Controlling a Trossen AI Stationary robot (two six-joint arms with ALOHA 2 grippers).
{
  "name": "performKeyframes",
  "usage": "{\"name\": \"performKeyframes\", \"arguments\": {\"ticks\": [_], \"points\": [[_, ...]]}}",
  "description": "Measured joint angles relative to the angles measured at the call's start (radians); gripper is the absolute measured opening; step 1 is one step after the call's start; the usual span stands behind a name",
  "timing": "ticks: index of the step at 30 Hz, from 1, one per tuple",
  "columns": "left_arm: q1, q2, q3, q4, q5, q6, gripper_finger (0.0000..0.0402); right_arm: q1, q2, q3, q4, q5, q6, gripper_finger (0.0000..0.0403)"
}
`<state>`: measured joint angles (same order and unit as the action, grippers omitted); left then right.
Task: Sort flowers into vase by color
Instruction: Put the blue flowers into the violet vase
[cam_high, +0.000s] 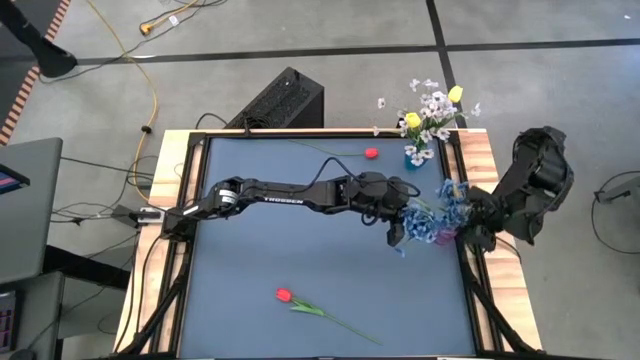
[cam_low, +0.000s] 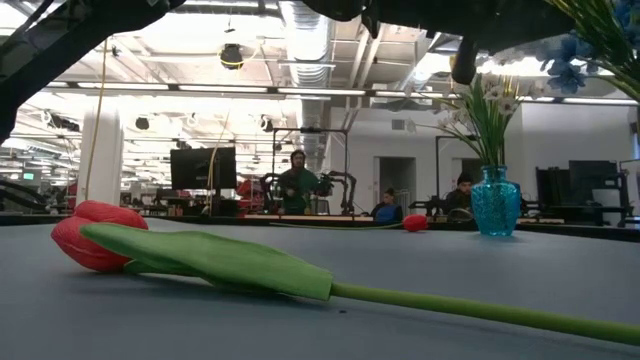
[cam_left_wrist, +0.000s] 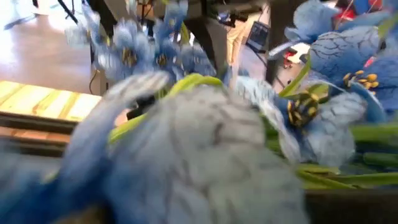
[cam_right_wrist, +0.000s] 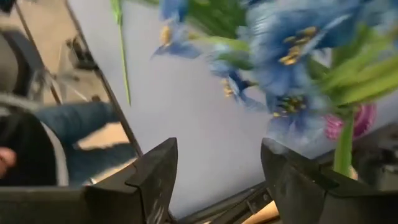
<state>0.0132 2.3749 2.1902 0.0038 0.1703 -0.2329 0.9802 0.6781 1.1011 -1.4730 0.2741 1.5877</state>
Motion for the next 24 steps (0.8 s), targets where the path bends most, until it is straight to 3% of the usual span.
{"name": "performKeyframes", "arguments": {"ticks": [6, 13, 20, 24], "points": [[0.000, 0.000, 0.000, 0.007, -0.018, 0.000, 0.0000, 0.000, 0.057, 0.000, 0.070, -0.002, -0.226, 0.0258], [0.000, 0.000, 0.000, 0.004, -0.018, 0.000, 0.0000, 0.000, 0.063, 0.001, 0.216, 0.071, -0.387, 0.0256], [0.000, 0.000, 0.000, -0.006, -0.019, 0.000, 0.0000, 0.000, 0.061, 0.064, 0.255, 0.317, -0.642, 0.0239], [0.000, 0.000, 0.000, -0.013, -0.019, -0.014, 0.0000, -0.001, 0.062, 0.069, 0.255, 0.393, -0.784, 0.0234]]}}
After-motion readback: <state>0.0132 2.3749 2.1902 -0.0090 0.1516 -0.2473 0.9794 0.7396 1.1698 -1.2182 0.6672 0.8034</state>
